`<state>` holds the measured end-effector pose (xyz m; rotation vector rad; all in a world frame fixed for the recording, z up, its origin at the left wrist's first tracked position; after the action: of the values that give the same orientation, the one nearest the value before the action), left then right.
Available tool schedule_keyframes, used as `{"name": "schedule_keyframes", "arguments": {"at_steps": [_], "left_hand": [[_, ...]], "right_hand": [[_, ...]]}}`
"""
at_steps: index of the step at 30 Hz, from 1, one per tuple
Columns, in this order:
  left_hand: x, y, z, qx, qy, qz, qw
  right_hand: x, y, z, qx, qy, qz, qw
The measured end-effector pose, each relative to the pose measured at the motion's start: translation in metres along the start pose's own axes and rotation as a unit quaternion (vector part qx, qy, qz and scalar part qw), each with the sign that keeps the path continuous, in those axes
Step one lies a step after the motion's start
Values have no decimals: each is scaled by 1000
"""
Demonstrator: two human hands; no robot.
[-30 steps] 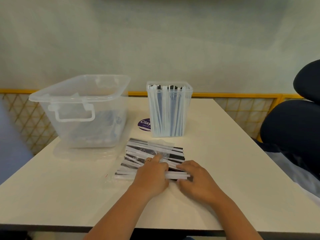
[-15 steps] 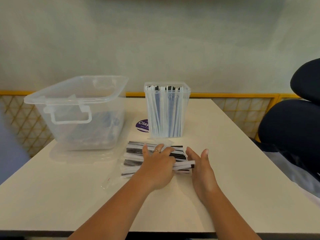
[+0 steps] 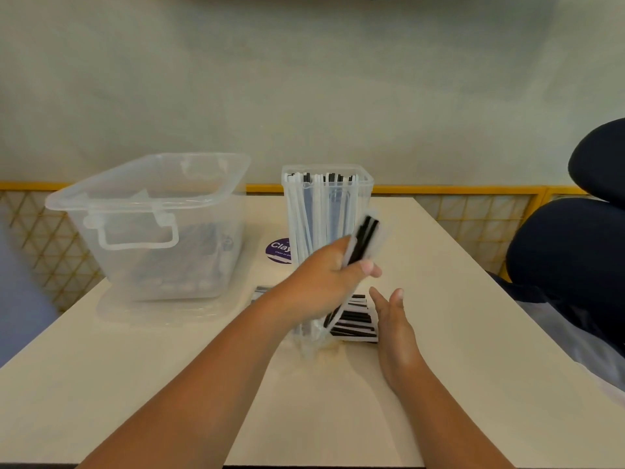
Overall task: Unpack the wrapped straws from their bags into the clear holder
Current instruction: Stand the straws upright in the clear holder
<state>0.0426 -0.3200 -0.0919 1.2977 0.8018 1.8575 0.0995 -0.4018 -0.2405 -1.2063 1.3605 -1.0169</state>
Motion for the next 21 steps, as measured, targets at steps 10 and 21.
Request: {"name": "schedule_keyframes", "arguments": {"at_steps": [10,21], "left_hand": [[102,12,10,42,265,-260,928],[67,-64,5,108,191,-95,971]], "right_hand": [[-7,-6,15,-17,4,-46,999],[-11,-8,24,-16,14,-31,999]]}}
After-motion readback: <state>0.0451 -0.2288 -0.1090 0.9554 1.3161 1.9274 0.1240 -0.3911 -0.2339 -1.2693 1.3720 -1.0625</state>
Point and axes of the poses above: each hand's wrist, its own z-axis towards the middle knuckle, its own x-axis out of the back of the hand, y = z × x, the point moved 10 cm from there along z, towards the middle knuckle, and after that the axes turned 14 degrees about y, right-handed, at the moved point
